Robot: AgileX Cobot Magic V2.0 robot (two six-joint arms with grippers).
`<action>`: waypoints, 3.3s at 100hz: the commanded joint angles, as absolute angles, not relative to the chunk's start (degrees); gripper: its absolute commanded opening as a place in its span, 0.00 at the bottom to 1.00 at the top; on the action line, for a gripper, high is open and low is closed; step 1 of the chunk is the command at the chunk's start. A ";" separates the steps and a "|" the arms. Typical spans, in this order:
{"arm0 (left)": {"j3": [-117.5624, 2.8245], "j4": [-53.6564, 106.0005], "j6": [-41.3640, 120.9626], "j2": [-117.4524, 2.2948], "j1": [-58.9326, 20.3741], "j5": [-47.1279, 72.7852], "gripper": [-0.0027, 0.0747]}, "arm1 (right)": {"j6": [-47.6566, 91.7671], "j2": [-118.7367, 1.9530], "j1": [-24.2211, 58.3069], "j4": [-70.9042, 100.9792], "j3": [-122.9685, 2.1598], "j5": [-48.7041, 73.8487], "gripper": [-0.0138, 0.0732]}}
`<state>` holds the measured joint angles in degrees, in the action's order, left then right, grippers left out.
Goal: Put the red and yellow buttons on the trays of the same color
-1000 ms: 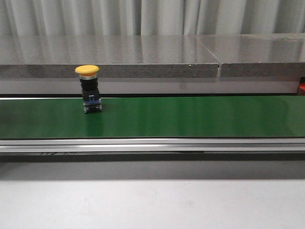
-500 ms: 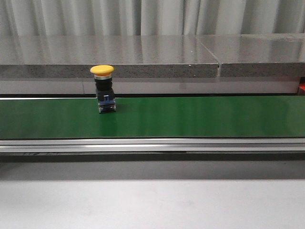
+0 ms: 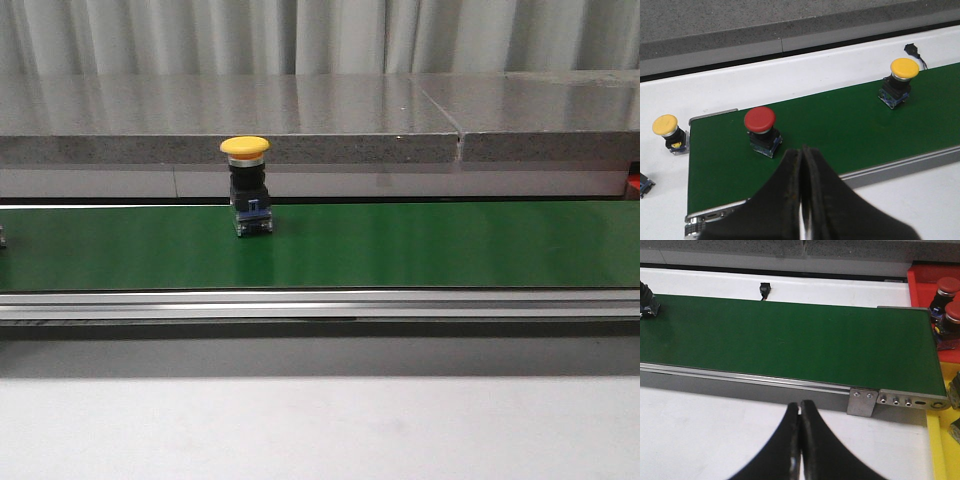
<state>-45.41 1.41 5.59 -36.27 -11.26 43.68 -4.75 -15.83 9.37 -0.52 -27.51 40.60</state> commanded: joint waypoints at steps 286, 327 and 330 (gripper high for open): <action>-39.80 1.31 5.31 -20.81 -11.78 43.91 0.01 | 1.82 -105.63 24.66 4.74 -101.09 61.67 0.31; -39.80 1.31 5.31 -20.81 -11.78 43.91 0.01 | -3.75 -90.89 21.47 4.74 -88.15 60.33 0.31; -39.80 1.31 5.31 -20.81 -11.78 43.91 0.01 | -3.88 -89.63 20.82 4.74 -86.98 60.33 0.31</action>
